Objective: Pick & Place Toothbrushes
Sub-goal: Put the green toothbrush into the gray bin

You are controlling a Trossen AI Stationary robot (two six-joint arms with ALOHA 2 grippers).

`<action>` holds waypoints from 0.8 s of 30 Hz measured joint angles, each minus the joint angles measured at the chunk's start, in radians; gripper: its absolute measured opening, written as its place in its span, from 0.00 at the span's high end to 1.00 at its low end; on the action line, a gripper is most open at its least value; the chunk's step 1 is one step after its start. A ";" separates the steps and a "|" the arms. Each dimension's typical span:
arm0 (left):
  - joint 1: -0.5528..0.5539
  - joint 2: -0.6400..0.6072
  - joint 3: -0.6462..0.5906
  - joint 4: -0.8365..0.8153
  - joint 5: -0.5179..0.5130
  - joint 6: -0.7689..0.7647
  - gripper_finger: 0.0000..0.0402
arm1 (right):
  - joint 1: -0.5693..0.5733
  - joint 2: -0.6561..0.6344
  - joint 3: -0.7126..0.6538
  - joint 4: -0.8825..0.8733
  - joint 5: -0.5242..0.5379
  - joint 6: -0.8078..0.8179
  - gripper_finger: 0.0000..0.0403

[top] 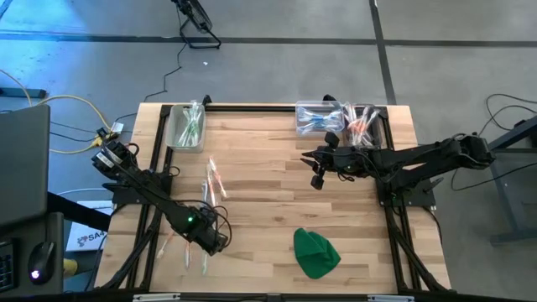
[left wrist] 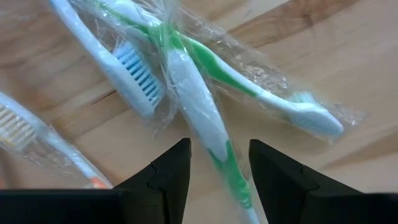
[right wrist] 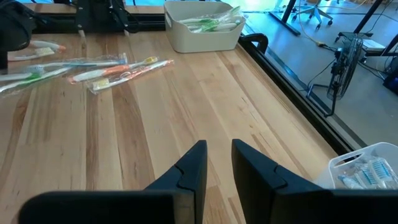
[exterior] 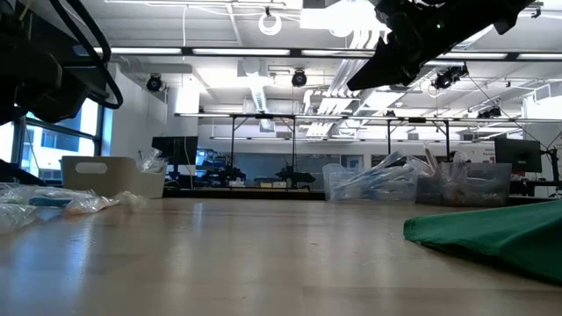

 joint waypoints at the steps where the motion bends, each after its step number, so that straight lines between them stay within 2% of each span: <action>1: 0.000 0.000 0.000 0.000 0.000 -0.001 0.60 | 0.000 0.000 0.000 0.000 0.000 0.000 0.84; 11: 0.000 0.026 0.000 -0.005 0.002 -0.022 0.60 | 0.000 0.000 0.000 -0.020 0.000 -0.001 0.84; 16: 0.001 0.069 0.003 0.001 0.056 -0.022 0.60 | 0.000 0.000 0.000 -0.021 0.000 0.000 0.84; 24: 0.001 0.076 0.003 0.003 0.053 -0.022 0.60 | 0.000 0.000 0.000 -0.022 0.000 0.001 0.84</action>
